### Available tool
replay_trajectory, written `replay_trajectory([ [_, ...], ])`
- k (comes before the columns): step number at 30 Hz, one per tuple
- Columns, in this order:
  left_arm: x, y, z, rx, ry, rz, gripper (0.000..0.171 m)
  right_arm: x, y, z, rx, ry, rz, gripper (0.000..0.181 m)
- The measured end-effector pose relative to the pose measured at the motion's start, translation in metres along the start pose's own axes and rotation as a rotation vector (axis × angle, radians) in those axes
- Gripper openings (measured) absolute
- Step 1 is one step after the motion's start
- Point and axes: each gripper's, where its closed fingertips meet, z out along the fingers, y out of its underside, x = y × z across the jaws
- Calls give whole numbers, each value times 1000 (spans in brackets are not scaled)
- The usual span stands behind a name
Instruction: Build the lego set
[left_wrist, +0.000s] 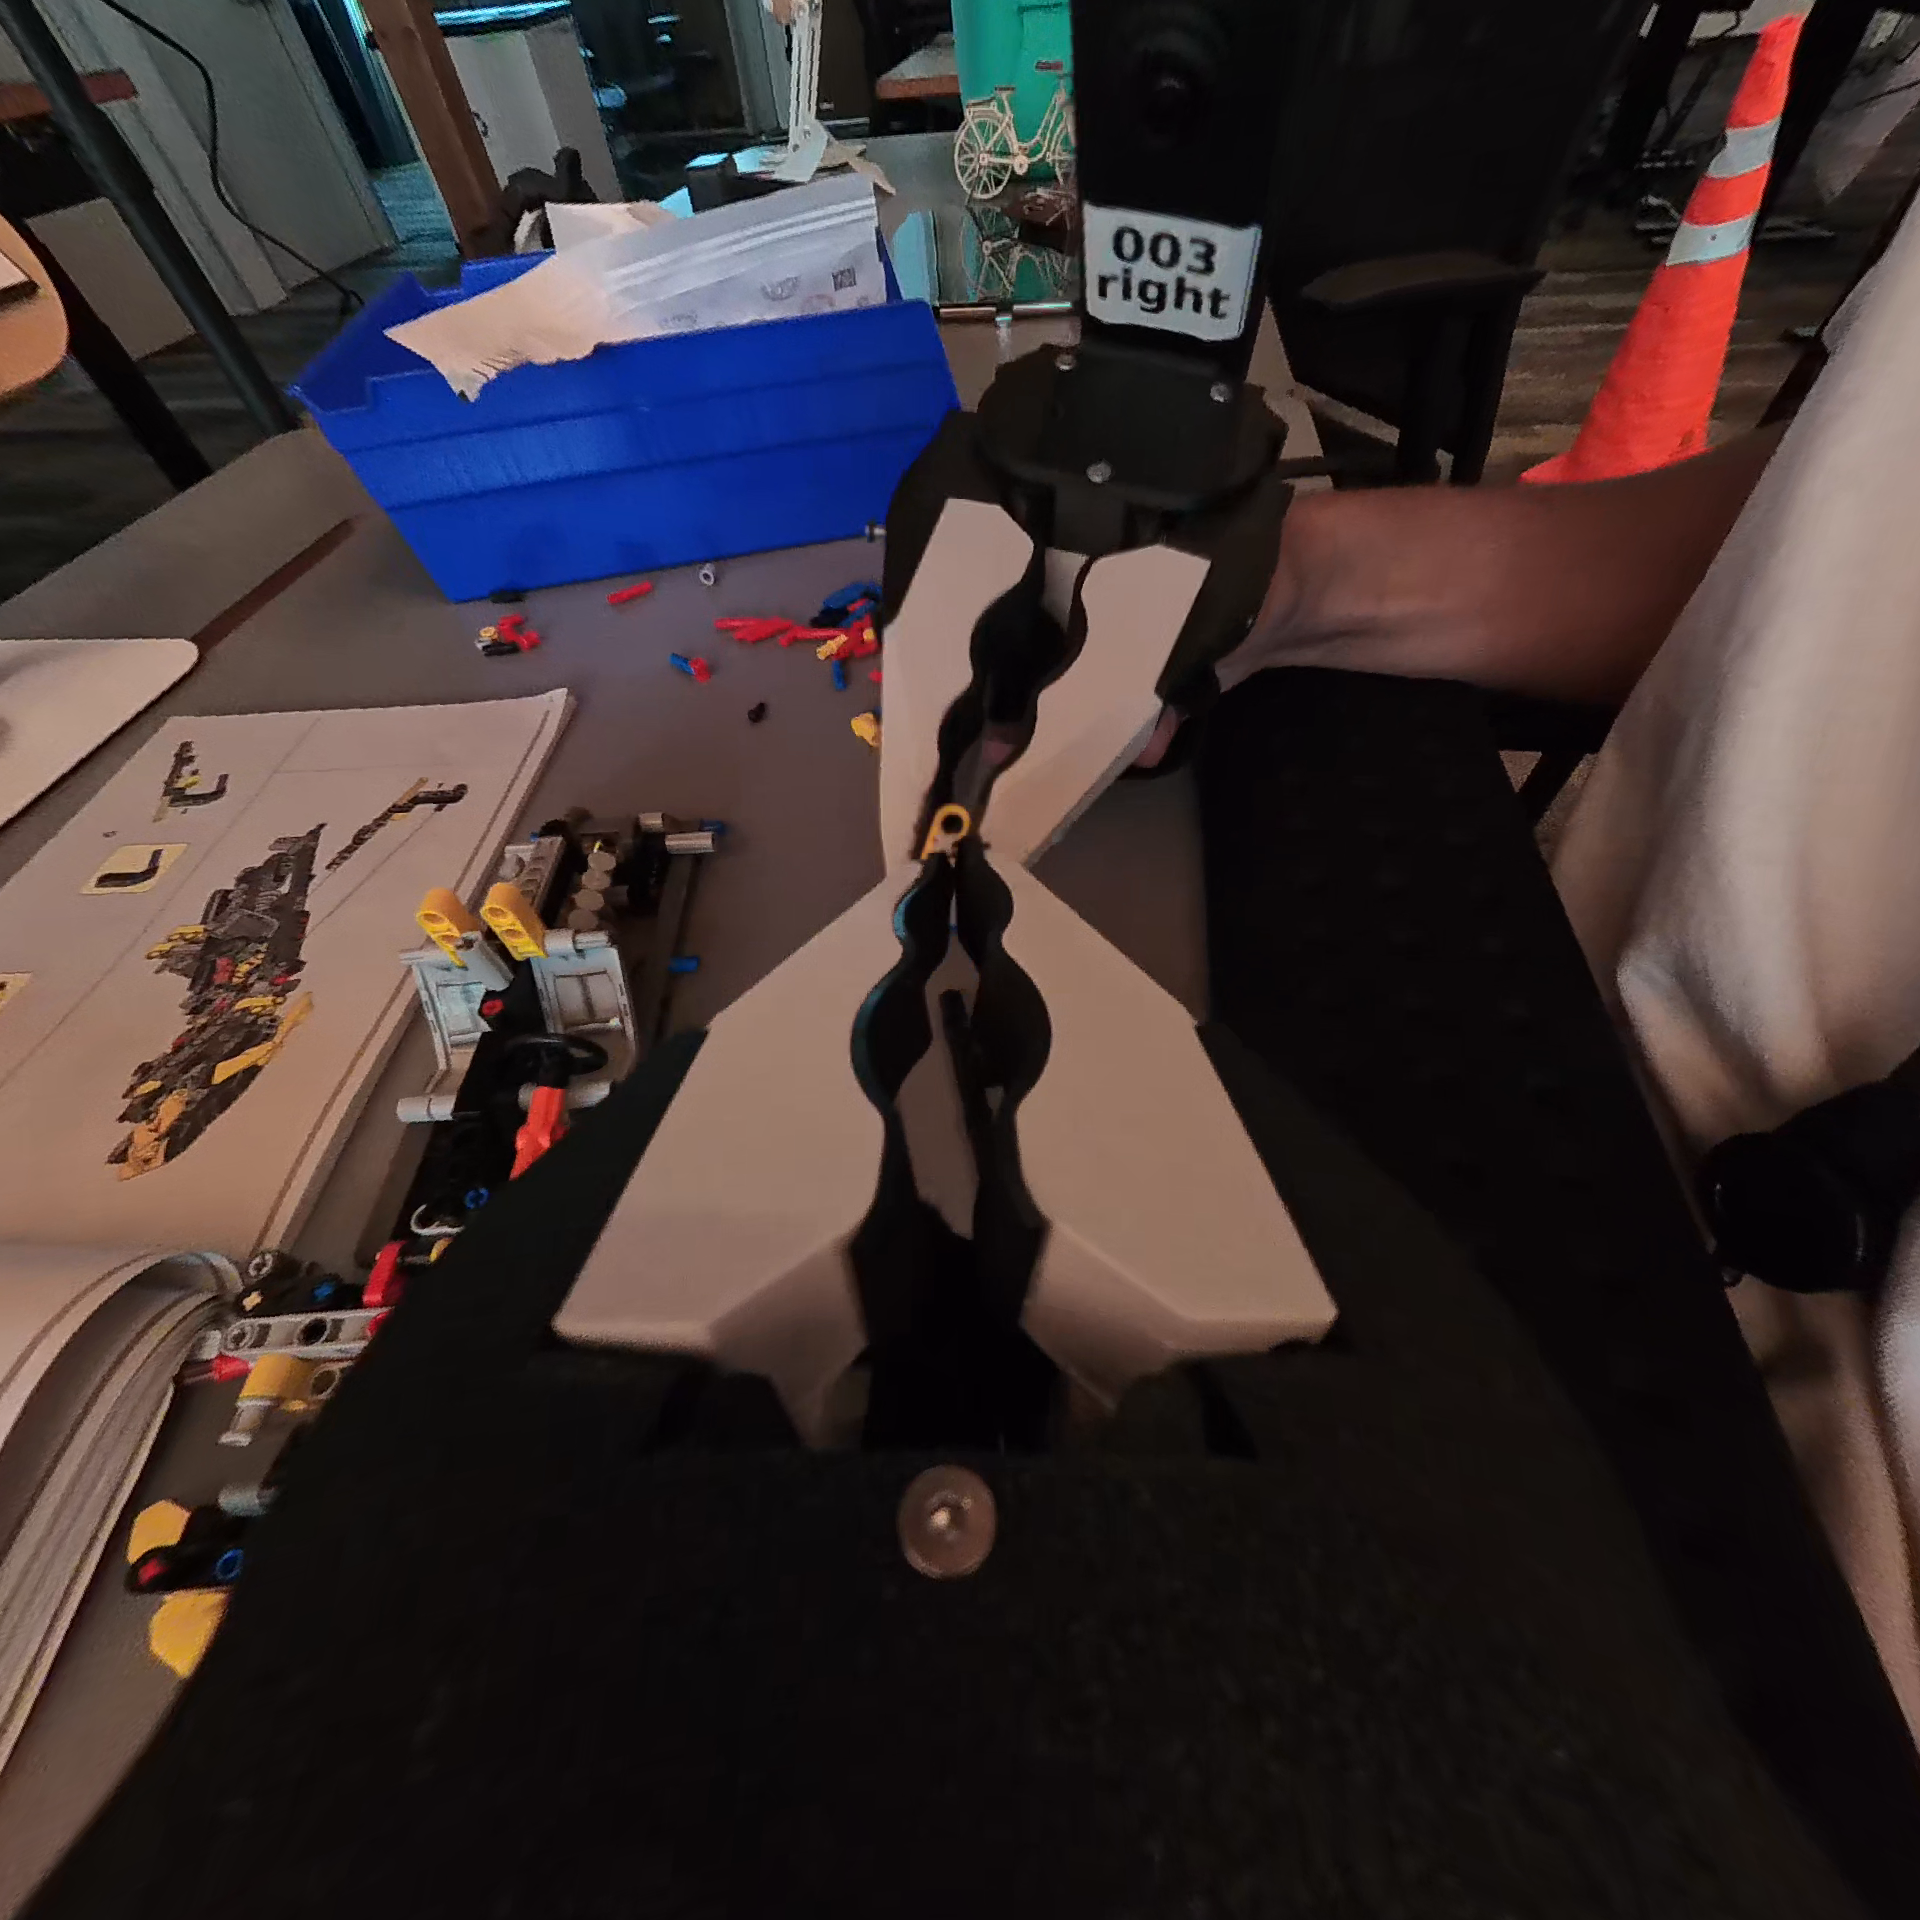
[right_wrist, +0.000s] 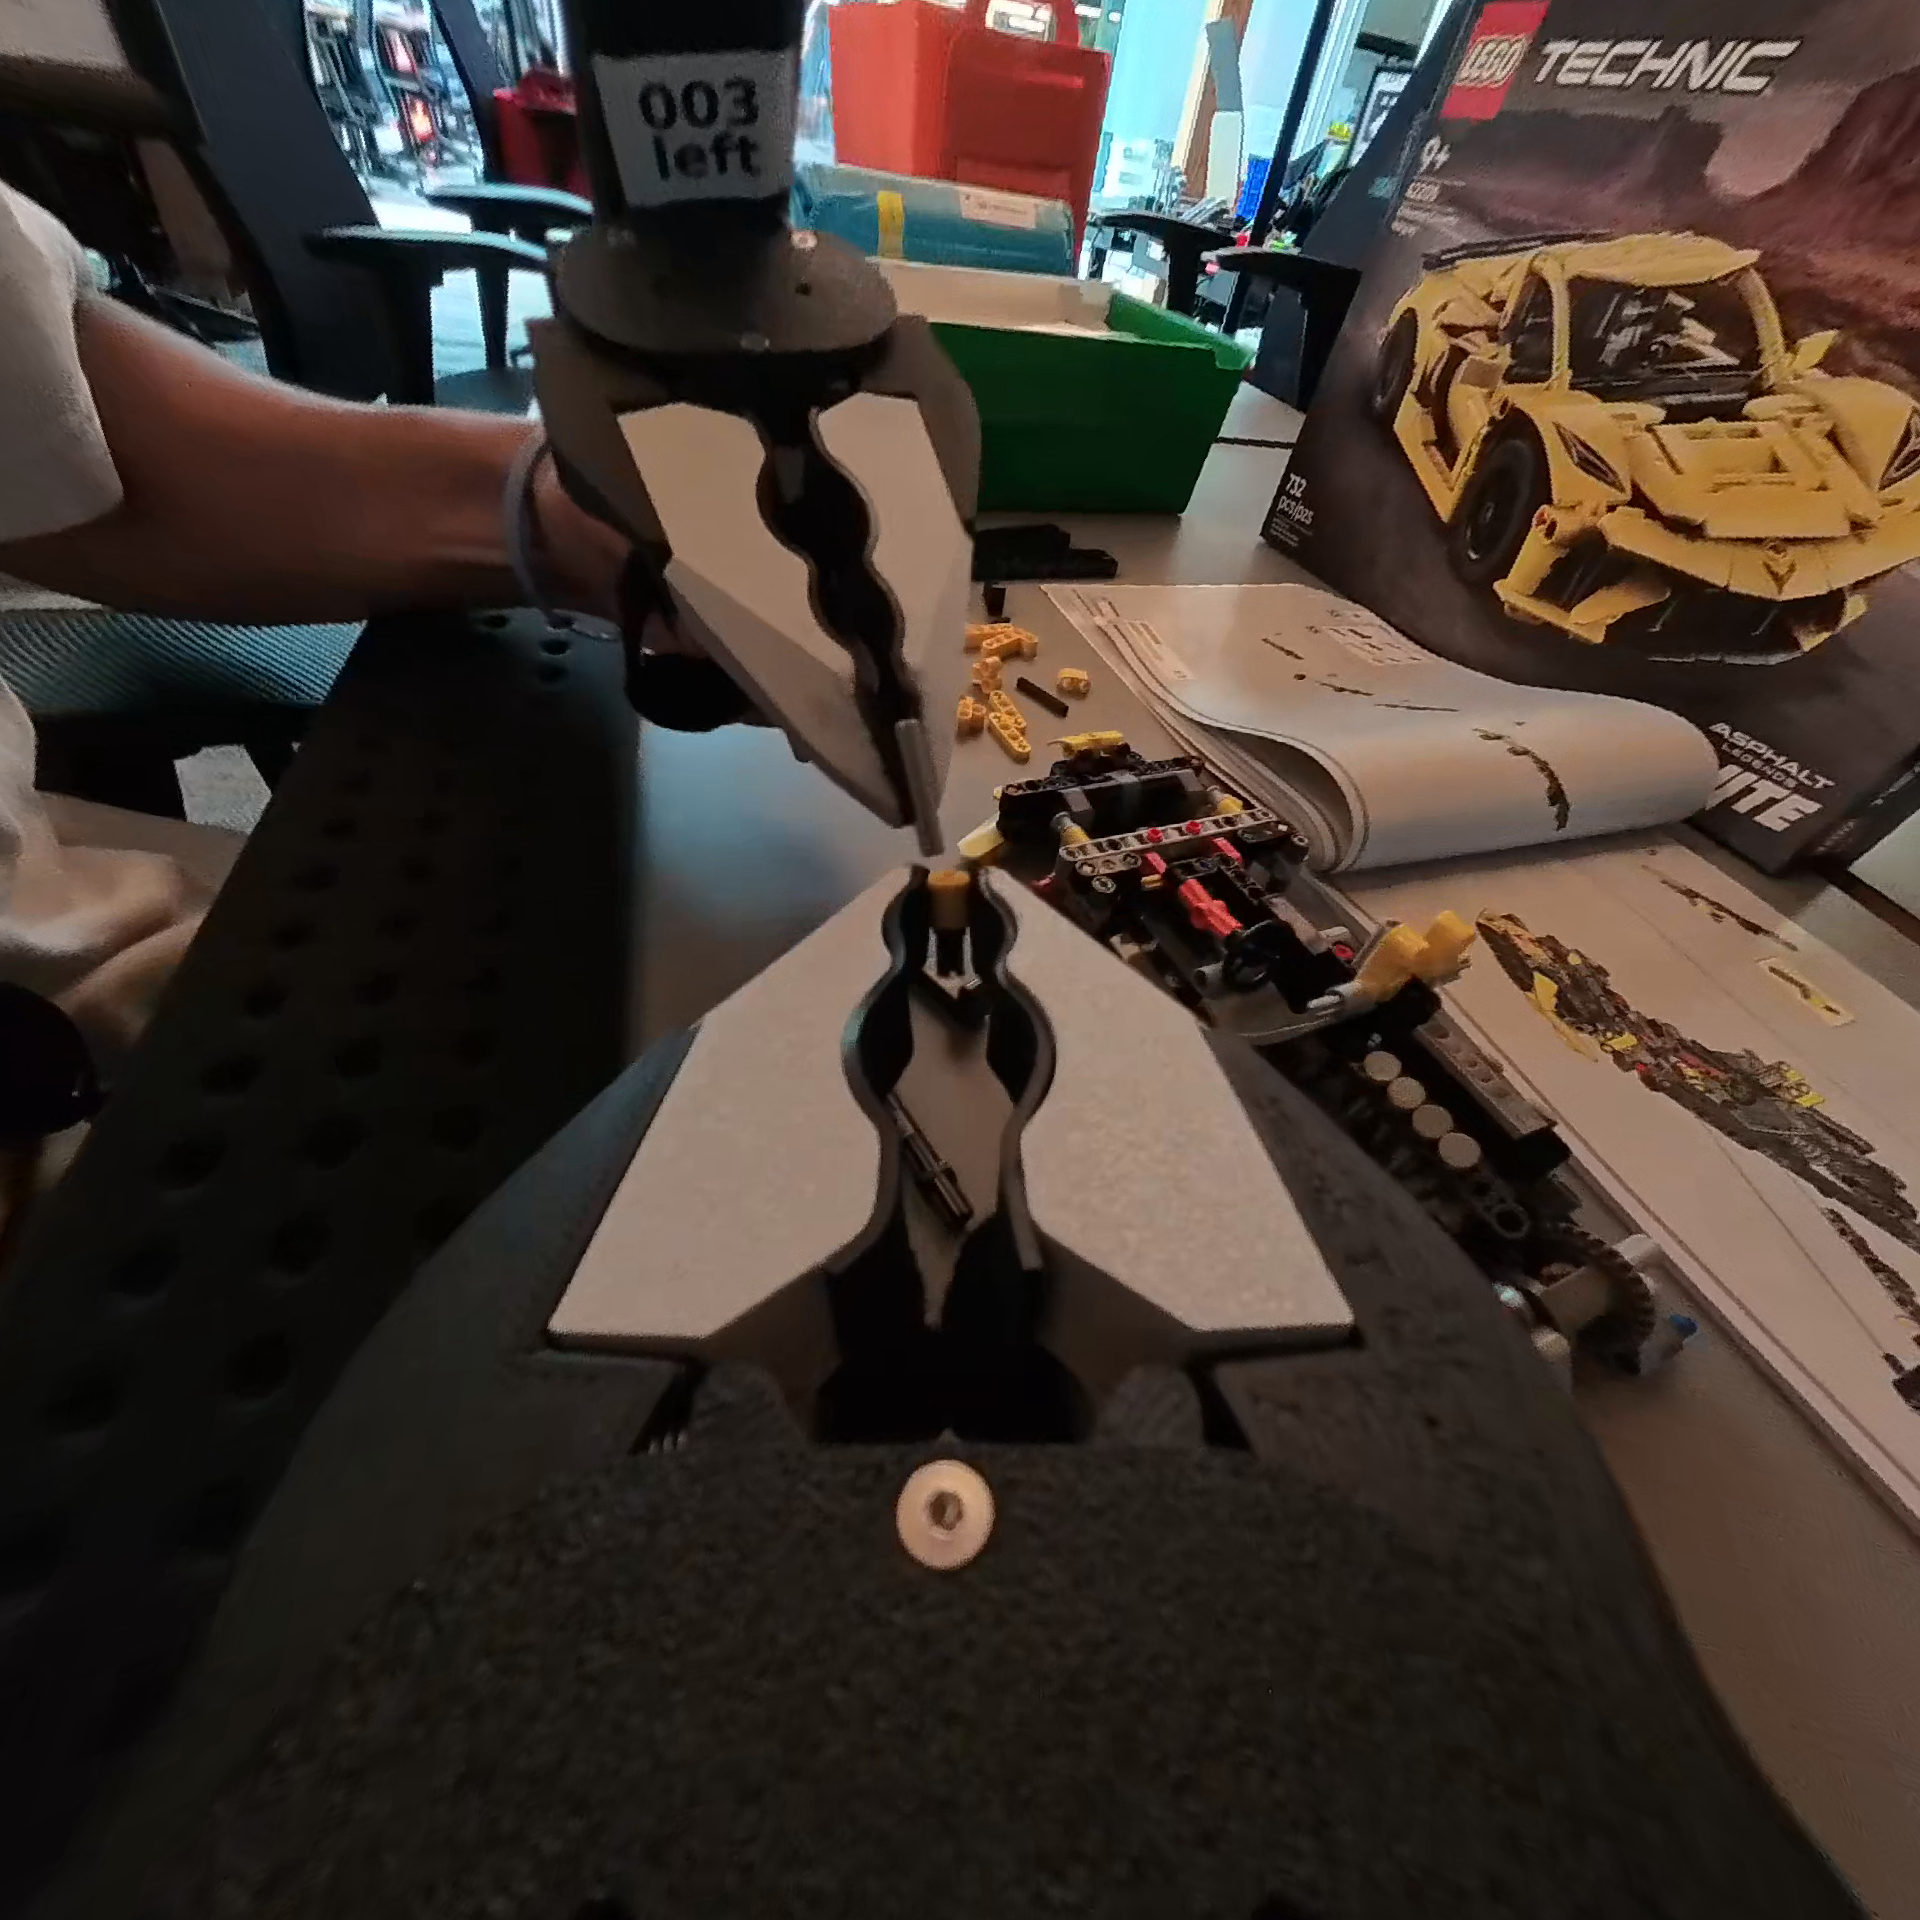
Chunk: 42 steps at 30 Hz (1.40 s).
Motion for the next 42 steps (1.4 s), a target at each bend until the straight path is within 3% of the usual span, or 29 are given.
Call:
replay_trajectory([
  [9,-3,9,2,-88,-14,6,0,-2,5,3,-35,10,-45,6],
  [19,-12,11,10,-93,-87,-233,0,15,10,3,-102,172,-201,6],
  [25,-12,12,14,-78,-115,-278,0,19,8,1,-108,215,-226,6],
  [31,-22,25,-8,-148,-180,-238,0,29,12,-5,-112,239,-189,7],
  [35,-24,54,-24,-321,-199,-227,11,42,10,-11,-91,283,-96,6],
  [38,-20,59,-18,-349,-155,-162,14,41,12,-9,-96,282,-95,6],
  [42,-23,64,0,-391,-23,44,16,38,12,-8,-92,263,-85,6],
])
